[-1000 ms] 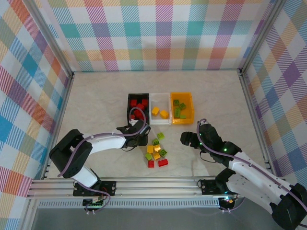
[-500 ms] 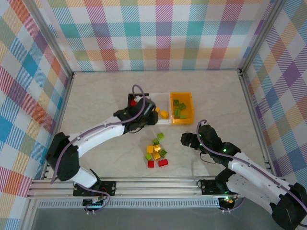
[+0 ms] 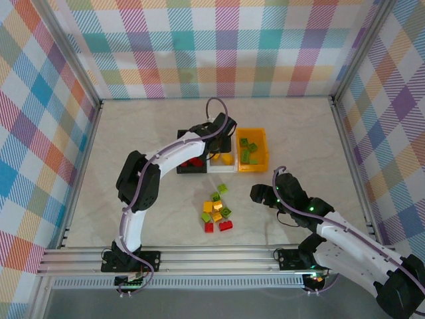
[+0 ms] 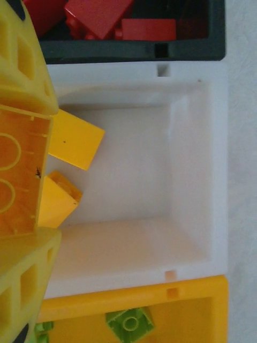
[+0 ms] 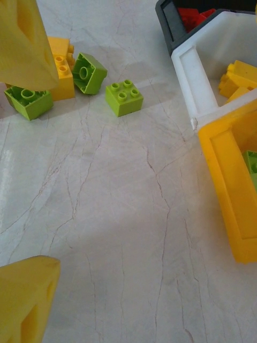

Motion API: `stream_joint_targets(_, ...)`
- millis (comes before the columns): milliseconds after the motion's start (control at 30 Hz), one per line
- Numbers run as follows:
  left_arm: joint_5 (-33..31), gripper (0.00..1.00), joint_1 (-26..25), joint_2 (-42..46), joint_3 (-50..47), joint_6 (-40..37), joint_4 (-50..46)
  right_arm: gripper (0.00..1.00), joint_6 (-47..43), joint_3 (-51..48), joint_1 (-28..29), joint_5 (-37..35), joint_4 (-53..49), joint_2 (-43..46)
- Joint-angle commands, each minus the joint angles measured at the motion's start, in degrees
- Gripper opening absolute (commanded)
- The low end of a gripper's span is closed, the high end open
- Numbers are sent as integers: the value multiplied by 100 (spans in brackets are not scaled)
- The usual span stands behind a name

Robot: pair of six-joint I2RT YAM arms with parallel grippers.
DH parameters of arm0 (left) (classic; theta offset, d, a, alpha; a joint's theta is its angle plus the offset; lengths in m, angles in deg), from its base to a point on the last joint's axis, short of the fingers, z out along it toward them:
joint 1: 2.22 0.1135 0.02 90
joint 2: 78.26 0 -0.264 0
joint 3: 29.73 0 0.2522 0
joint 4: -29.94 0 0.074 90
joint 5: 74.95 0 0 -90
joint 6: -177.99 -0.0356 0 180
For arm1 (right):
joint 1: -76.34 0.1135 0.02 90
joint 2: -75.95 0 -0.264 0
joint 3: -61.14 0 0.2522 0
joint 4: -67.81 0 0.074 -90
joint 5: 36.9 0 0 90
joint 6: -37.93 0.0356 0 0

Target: Sort the legos into containers by color

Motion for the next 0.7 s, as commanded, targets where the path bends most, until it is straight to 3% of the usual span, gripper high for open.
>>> stream_joint_targets(0,85,65,-2,144,396,-74,-298,81,-90,-30,41,219,20,-12)
stream_joint_targets(300,372,90,-159,1776,-893,59,202,80,-110,51,469,383,458,-554)
stream_joint_targets(500,332,100,-558,3607,-2875,410,628,79,-137,386,1047,158,871,-1433)
stream_joint_targets(667,161,100,-749,5321,-4668,1044,582,77,-108,713,1546,34,1054,-2311)
